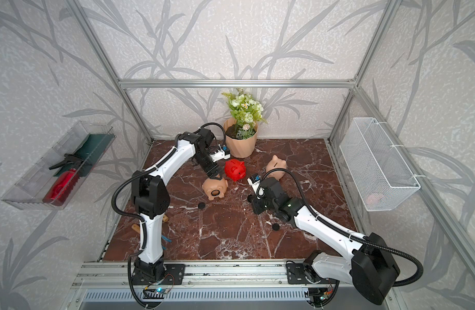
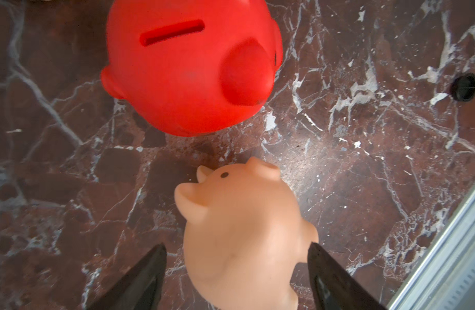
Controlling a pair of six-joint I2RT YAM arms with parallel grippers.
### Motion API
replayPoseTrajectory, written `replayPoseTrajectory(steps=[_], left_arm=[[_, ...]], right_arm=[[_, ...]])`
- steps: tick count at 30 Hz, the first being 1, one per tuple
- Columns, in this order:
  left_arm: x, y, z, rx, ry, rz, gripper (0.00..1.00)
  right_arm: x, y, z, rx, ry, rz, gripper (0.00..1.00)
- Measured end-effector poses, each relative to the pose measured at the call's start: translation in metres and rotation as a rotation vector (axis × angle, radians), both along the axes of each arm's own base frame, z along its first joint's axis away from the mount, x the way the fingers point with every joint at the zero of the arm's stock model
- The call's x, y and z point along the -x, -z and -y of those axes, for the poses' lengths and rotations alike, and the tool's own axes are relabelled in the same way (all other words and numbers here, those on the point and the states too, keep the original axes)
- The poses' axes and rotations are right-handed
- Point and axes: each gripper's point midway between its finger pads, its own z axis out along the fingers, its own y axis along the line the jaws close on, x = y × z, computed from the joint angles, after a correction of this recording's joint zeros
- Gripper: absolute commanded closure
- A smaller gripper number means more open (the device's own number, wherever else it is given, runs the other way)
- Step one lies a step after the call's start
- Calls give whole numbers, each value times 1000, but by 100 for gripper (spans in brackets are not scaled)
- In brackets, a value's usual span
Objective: Close piggy banks
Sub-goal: Move the piggy bank to the center of the board.
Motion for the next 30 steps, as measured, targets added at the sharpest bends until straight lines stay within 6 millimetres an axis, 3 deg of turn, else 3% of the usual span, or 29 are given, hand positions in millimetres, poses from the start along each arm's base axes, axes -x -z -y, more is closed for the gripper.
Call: replayPoseTrajectory(steps=[3, 7, 18, 25, 30], left_arm=[[2, 12, -2, 2, -8, -57, 6], [10, 24, -4, 7, -25, -130, 3], [23, 26, -4, -4, -48, -181, 2], [38, 26, -5, -6, -63, -171, 2], [37, 26, -3, -23, -74, -126, 3]], right_arm=[[1, 1, 0, 5, -3, -2, 100], [2, 0, -1, -3, -13, -6, 100], [5, -3, -5, -27, -37, -12, 100], [9, -17, -3, -60, -43, 25, 100], [10, -20, -2, -64, -44, 32, 100]])
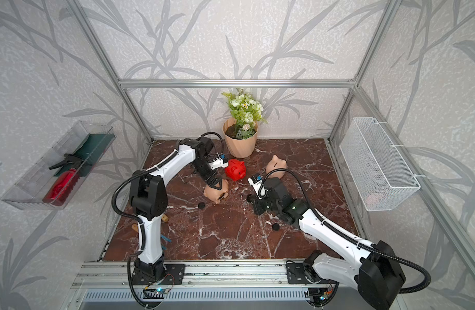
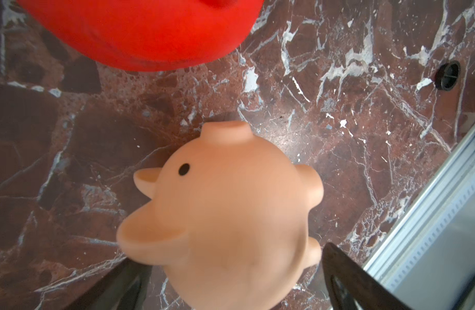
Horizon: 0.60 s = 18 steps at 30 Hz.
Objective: Close piggy banks
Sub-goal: Move the piggy bank to the center of the board.
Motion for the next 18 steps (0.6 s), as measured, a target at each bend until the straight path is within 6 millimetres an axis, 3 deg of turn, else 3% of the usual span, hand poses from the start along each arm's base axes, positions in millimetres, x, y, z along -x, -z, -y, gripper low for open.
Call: replayPoseTrajectory(steps=[5, 18], left_arm=[[2, 11, 3, -26, -6, 17, 5], [5, 8, 8, -9, -32, 51, 9]], right_arm=[[1, 4, 1, 4, 1, -7, 100], [3, 8, 3, 5, 8, -23, 100]])
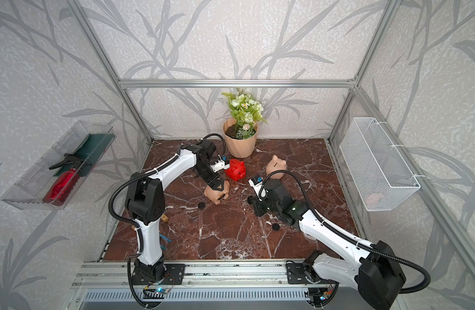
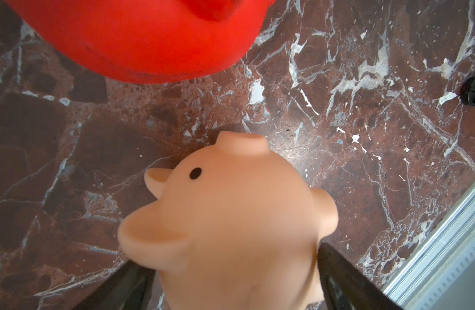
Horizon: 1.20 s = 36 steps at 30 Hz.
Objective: Close piggy banks
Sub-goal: Move the piggy bank to the center of the board.
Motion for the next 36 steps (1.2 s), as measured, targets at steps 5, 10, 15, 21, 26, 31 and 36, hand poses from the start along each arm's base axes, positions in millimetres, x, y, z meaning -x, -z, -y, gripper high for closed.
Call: replayPoseTrajectory(steps=[5, 10, 15, 21, 26, 31, 36], left_arm=[[8, 1, 7, 4, -6, -20, 9], [29, 3, 11, 24, -9, -63, 8], [45, 3, 15, 53, -31, -81, 8], [49, 2, 19, 83, -67, -29, 6], [44, -4, 13, 67, -91, 39, 5], [40, -23, 13, 96, -89, 122, 4], [44, -22, 8, 80, -87, 133, 5]], right_arm=[[1, -2, 0, -8, 4, 2, 100], [2, -4, 4, -6, 11, 15, 100], [1, -13, 9, -16, 23, 44, 100], [1, -13, 11, -15, 30, 49, 100], [2, -8, 13, -5, 31, 44, 100], [3, -7, 14, -6, 30, 49, 100], [7, -3, 16, -7, 25, 58, 100]])
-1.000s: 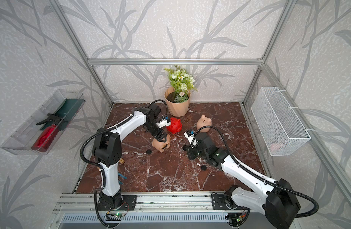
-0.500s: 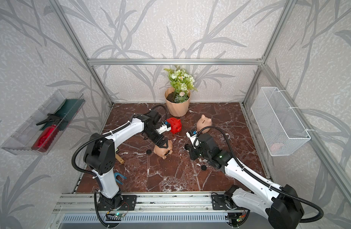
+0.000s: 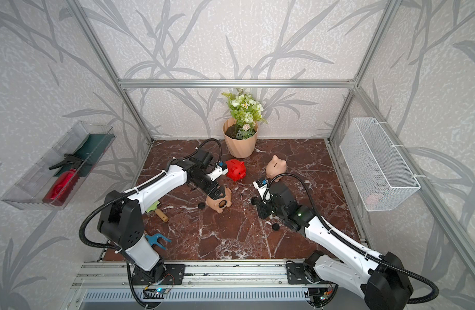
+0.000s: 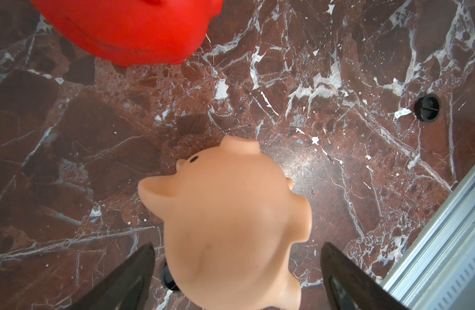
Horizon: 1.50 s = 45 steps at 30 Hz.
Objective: Close piggy banks
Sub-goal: Move the piggy bank to the center of the board, then adjust the piggy bank at the center of the board, then insert the knob into the piggy bank.
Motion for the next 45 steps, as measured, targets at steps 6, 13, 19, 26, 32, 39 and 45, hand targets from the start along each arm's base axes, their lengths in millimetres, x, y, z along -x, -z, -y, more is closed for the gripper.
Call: replayPoseTrajectory(steps=[6, 13, 19, 26, 32, 39, 45], left_arm=[[3, 9, -3, -31, 23, -16, 6], [8, 25, -3, -53, 46, -71, 7], [6, 25, -3, -50, 38, -84, 9], [4, 25, 2, -14, 17, -126, 10], [6, 24, 8, 34, -11, -168, 10], [9, 24, 12, 60, -35, -199, 11], [9, 24, 12, 63, -48, -205, 11]], right_arm=[[2, 0, 0, -15, -8, 20, 100], [7, 5, -4, -48, -41, 29, 100], [9, 11, -17, -110, -98, 43, 100], [12, 32, -38, -161, -159, 96, 100], [20, 28, -66, -175, -221, 238, 100], [0, 34, -71, -184, -143, 296, 100], [-10, 39, -74, -216, -89, 287, 100]])
